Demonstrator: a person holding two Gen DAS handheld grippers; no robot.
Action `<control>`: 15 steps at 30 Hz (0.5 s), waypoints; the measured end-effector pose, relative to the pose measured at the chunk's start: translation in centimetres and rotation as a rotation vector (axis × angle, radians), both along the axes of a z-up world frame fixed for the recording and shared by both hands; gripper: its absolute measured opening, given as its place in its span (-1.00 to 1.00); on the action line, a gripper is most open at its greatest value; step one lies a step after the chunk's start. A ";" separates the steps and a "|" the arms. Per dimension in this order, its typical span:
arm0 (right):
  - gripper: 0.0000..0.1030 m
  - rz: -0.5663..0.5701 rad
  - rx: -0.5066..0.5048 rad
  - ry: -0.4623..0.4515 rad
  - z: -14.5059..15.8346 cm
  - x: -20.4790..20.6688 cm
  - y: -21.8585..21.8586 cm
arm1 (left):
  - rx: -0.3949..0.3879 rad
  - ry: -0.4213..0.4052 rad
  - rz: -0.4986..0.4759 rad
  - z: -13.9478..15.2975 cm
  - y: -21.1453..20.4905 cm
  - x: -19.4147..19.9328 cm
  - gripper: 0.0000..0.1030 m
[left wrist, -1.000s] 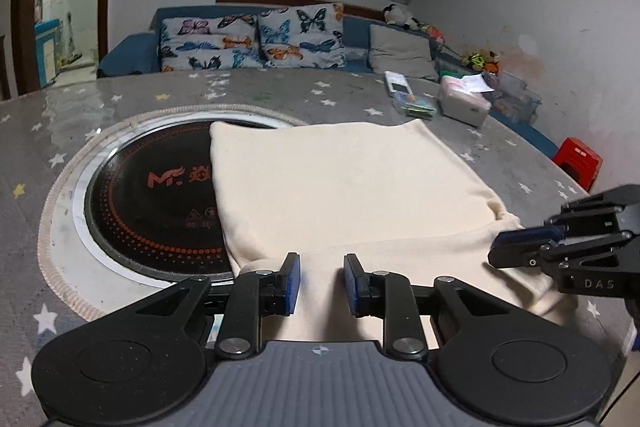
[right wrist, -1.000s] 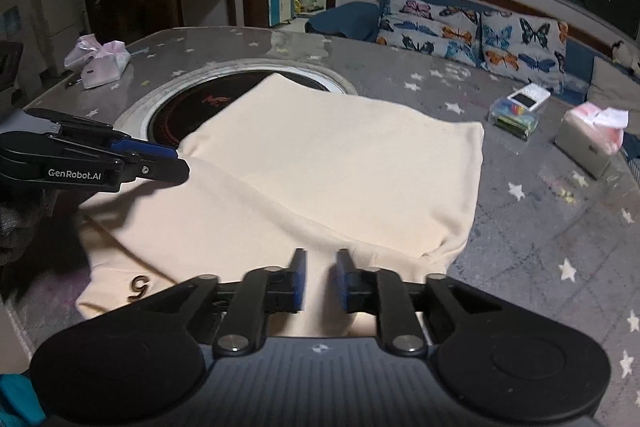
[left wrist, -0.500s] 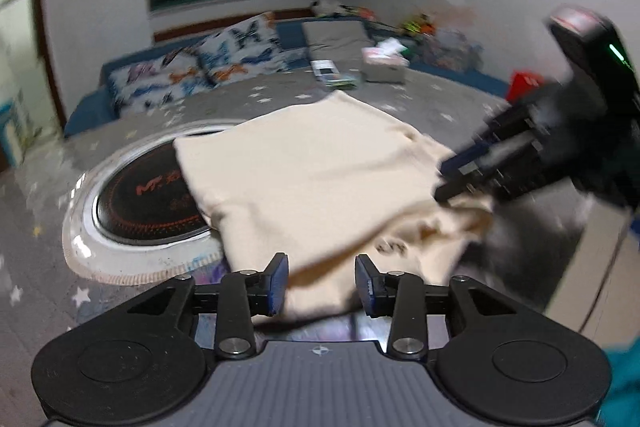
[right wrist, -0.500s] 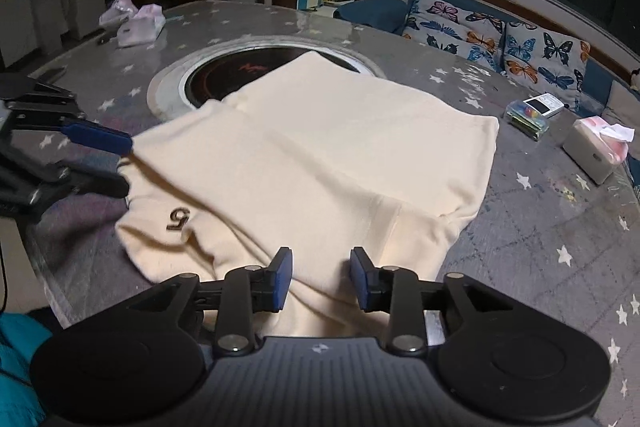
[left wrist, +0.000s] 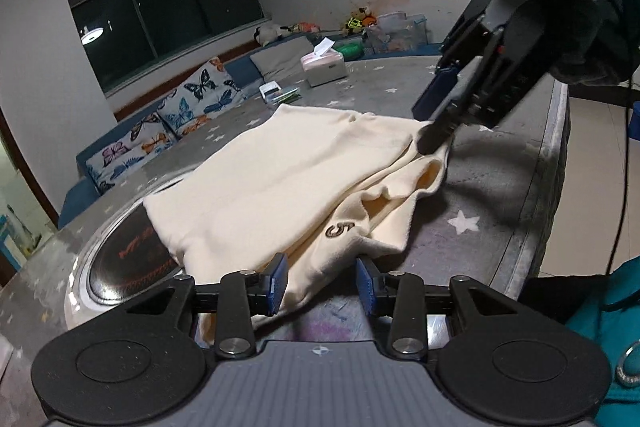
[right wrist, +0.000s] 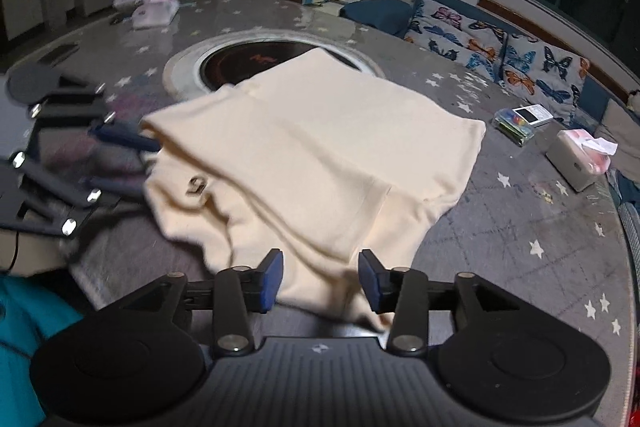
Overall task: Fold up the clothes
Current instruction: 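Grasp the hem edge with the right gripper while the left gripper grasps the hem beside it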
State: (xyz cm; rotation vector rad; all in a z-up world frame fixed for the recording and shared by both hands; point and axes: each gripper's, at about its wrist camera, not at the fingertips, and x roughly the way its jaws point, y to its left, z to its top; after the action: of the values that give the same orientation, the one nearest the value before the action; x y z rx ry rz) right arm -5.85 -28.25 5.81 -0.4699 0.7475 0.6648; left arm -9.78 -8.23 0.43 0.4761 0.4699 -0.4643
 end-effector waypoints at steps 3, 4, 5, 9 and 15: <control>0.02 0.031 -0.035 -0.015 0.0 -1.1 -0.2 | 0.002 -0.015 -0.014 -0.1 -0.3 0.2 -0.30; 0.04 0.049 -0.054 -0.030 0.0 -1.8 -0.2 | -0.003 -0.015 -0.016 -0.1 -0.4 0.4 -0.37; 0.05 0.066 -0.068 -0.041 -0.1 -2.2 -0.2 | -0.008 -0.015 -0.016 0.0 -0.4 0.6 -0.52; 0.13 0.133 -0.099 -0.091 -0.5 -3.7 0.4 | -0.074 0.011 0.008 0.8 -0.1 1.9 -0.80; 0.15 0.177 -0.096 -0.171 -1.8 -3.0 1.7 | -0.198 0.056 0.071 2.5 1.0 4.4 -0.84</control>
State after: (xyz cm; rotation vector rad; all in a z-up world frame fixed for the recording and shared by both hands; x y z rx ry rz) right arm -8.84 -26.53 4.06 -0.6781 0.5814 0.7453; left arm -5.33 -7.19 2.97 0.2557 0.4877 -0.4515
